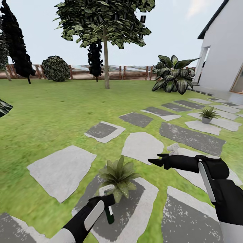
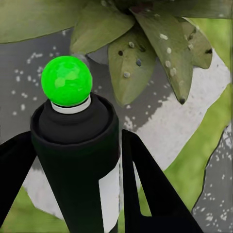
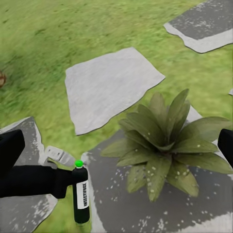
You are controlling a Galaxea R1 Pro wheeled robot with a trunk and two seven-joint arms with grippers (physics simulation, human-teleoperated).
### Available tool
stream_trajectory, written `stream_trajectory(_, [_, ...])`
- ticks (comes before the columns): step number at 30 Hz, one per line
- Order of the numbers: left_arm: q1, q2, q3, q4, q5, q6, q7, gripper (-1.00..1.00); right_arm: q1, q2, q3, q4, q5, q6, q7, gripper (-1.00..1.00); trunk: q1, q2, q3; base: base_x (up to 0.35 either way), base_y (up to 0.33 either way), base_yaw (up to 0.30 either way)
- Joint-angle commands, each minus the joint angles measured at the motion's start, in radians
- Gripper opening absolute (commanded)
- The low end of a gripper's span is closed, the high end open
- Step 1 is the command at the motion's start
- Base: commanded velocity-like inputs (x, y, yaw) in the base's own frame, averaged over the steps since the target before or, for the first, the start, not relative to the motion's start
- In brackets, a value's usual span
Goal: Pick up the pesticide atomizer in the garden and spray insectifuge to fully cover both potted plants in the garden.
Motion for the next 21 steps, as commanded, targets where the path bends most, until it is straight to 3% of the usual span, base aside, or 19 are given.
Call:
stream_trajectory(1, [0.000, -0.001, -0.005, -0.010, 0.007, 0.002, 0.013, -1.00, -0.001, 0.000, -0.001, -0.001, -0.001, 0.007, 0.003, 1.00, 0.000, 0.000, -0.001, 0.000, 0.075, 0.000])
stream_trajectory(7, [-0.002, -0.008, -0.006, -0.018, 0.004, 0.009, 0.018, -1.00, -0.001, 0.000, -0.001, -0.001, -0.002, 0.007, 0.003, 1.00, 0.000, 0.000, -0.001, 0.000, 0.020, 0.000])
stream_trajectory(13, [-0.023, -0.010, -0.007, -0.018, 0.000, 0.071, 0.022, -1.00, -0.001, 0.000, -0.001, -0.001, -0.001, 0.007, 0.003, 1.00, 0.000, 0.000, -0.001, 0.000, 0.001, 0.000])
stream_trajectory(21, [-0.029, -0.008, -0.006, -0.016, 0.000, 0.113, 0.098, -1.00, -0.001, -0.001, -0.002, -0.001, -0.001, 0.007, 0.004, 1.00, 0.000, 0.000, -0.001, 0.000, 0.000, 0.000])
